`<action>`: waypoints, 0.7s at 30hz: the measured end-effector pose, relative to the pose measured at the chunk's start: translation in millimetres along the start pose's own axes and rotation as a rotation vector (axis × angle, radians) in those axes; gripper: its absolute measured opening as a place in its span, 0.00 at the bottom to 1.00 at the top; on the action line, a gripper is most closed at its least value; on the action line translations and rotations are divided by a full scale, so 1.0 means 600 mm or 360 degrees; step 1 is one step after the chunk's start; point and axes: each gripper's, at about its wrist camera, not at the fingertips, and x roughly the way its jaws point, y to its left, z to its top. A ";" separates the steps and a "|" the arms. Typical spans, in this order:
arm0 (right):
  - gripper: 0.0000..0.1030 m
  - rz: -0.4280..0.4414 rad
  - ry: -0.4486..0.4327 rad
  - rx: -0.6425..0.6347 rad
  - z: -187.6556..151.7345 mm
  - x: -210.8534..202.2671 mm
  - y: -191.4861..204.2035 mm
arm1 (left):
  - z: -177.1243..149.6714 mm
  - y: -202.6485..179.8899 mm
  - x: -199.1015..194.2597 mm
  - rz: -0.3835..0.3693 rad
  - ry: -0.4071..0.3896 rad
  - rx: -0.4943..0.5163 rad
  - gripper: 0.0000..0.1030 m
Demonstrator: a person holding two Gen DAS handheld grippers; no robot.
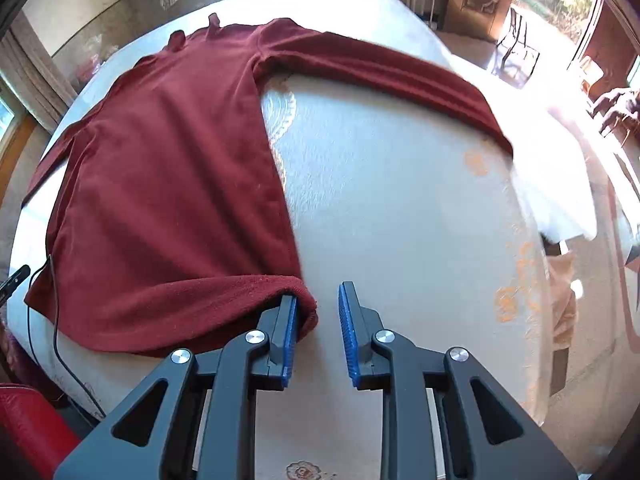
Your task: Fold clothes
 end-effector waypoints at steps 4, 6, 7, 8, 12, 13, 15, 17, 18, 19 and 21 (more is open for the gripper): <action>0.22 0.0113 -0.0198 -0.0233 0.045 -0.051 0.067 | -0.005 -0.004 -0.038 0.0043 -0.0080 0.0052 0.25; 0.28 0.0065 -0.0238 -0.0337 0.055 -0.065 0.089 | -0.010 0.022 -0.083 0.0192 -0.0162 -0.0013 0.25; 0.32 0.0017 -0.0220 -0.0373 0.058 -0.064 0.092 | -0.012 0.036 -0.106 0.0266 -0.0203 -0.0045 0.25; 0.37 -0.0037 -0.0194 -0.0388 0.061 -0.060 0.088 | -0.014 0.049 -0.129 0.0341 -0.0244 -0.0077 0.24; 0.37 -0.0111 -0.0120 -0.0135 0.062 -0.042 -0.014 | -0.023 0.102 -0.219 0.0639 -0.0407 -0.0207 0.24; 0.38 -0.0097 -0.0111 -0.0021 0.055 -0.039 -0.054 | -0.021 0.105 -0.246 0.0704 -0.0449 -0.0179 0.24; 0.45 -0.0215 -0.0106 0.0103 0.043 -0.042 -0.120 | -0.014 0.102 -0.294 0.0755 -0.0521 -0.0130 0.24; 0.45 -0.0308 -0.0128 0.0193 0.033 -0.056 -0.170 | -0.004 0.106 -0.331 0.0723 -0.0559 -0.0126 0.24; 0.47 -0.0349 -0.0142 0.0237 0.029 -0.065 -0.194 | 0.002 0.108 -0.347 0.0712 -0.0577 -0.0130 0.24; 0.47 -0.0371 -0.0146 0.0274 0.026 -0.073 -0.212 | 0.011 0.109 -0.357 0.0689 -0.0589 -0.0122 0.24; 0.47 -0.0406 -0.0152 0.0309 0.022 -0.087 -0.232 | 0.027 0.103 -0.356 0.0557 -0.0607 -0.0118 0.24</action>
